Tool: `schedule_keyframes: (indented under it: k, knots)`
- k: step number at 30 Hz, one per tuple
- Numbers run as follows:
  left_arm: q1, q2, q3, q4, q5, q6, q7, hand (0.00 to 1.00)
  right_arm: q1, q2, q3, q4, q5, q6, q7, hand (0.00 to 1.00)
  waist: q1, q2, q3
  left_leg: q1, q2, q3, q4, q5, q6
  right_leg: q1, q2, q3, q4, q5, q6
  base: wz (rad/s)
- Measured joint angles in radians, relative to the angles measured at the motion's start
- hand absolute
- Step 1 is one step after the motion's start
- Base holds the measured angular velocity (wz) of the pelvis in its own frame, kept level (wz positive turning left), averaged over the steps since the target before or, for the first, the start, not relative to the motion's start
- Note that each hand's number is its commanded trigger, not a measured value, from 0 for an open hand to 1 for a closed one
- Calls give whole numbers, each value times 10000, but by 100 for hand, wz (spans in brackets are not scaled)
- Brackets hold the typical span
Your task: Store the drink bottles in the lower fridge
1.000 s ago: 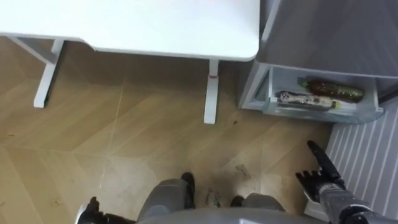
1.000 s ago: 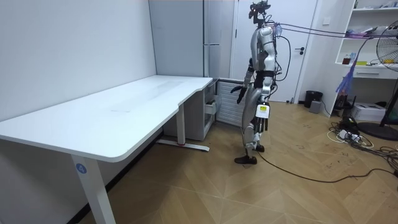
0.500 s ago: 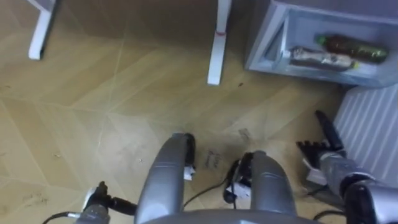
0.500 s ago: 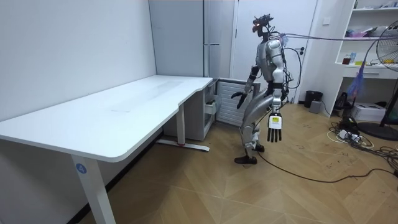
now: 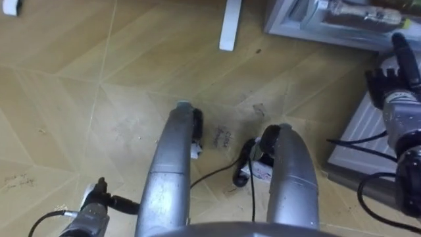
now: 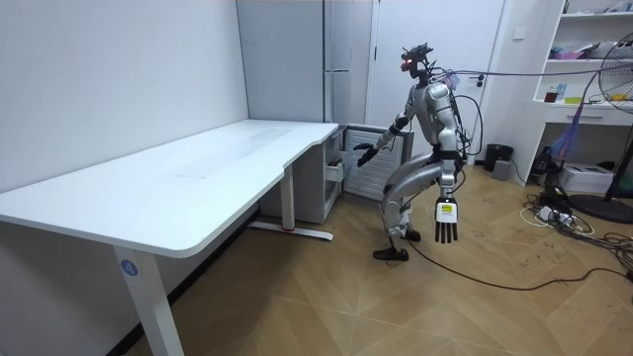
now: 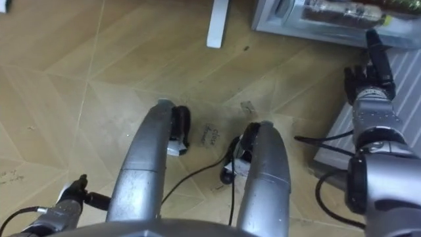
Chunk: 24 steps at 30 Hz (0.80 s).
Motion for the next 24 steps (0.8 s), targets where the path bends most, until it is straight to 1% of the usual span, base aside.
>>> schedule_keyframes:
  k: [1, 3, 4, 5, 7, 11, 15, 17, 18, 20, 22, 24]
  knots:
    - [13, 38, -2, -136, -21, 5, -107, 0, -103, -64, 0, -2, 109, 0, 123, 0, -6, -15, 9, -14, -137, 11, 17, -8, 12, -18, -83, 33, 96, -62, 57, 17]
    - [46, 152, -117, -420, -172, -10, -256, 0, -317, -178, 6, -17, 191, -2, 351, 0, 40, -24, 11, -114, -188, 62, 17, -13, 22, -160, -83, 118, 133, -79, 88, 11]
    - [47, 216, -194, -522, -182, -18, -330, 0, -497, -246, 30, -60, 194, -2, 457, 0, 57, -30, 15, -204, -279, 69, 16, -13, 23, -283, -98, 196, 182, -75, 105, 3]
    - [47, 254, -195, -532, -181, -23, -383, 0, -568, -256, 30, -126, 202, -2, 461, 0, 56, -50, 27, -227, -283, 100, 35, -13, 24, -324, -104, 233, 221, -86, 126, 6]
    - [112, 416, -196, -528, -186, -6, -455, 0, -536, -254, 133, -210, 270, 2, 419, 0, 35, -130, 50, -255, -284, 146, 93, -61, 104, -350, -123, 270, 282, -152, 176, 0]
    - [207, 643, -190, -702, -186, 19, -596, 0, -550, -281, 349, -318, 293, -25, 421, 0, 10, -256, 37, -490, -271, 192, 88, -61, 105, -593, -253, 262, 285, -150, 178, -1]
    - [286, 688, -184, -878, -180, 8, -674, 0, -550, -285, 412, -348, 293, -120, 390, 0, 14, -298, 49, -558, -290, 211, 79, -63, 107, -654, -295, 258, 281, -151, 182, 1]
    - [419, 717, -155, -1123, -190, 5, -695, 0, -550, -292, 414, -488, 324, -229, 156, 0, 13, -328, 57, -595, -320, 234, 46, -63, 106, -672, -427, 208, 281, -152, 183, 6]
    - [459, 729, -145, -1154, -189, -17, -694, 0, -550, -293, 414, -523, 328, -253, 67, 0, 15, -361, 57, -595, -337, 239, 34, -62, 106, -681, -443, 215, 281, -152, 183, 7]
    - [532, 756, -2, -1154, -182, -19, -689, 0, -550, -302, 415, -657, 335, -258, -217, 0, 21, -496, 54, -608, -420, 239, 3, -63, 107, -730, -477, 260, 298, -153, 186, 4]
    - [697, 862, 89, -1159, -180, -54, -688, 0, -552, -301, 417, -804, 390, -275, -568, 0, 33, -619, 51, -667, -430, 243, -21, -62, 106, -785, -510, 247, 294, -153, 186, 2]
    - [973, 951, 112, -1185, -146, -100, -688, 0, -552, -301, 432, -1023, 501, -295, -857, 0, 40, -638, 56, -675, -439, 241, -20, -62, 105, -789, -522, 246, 282, -153, 189, -2]
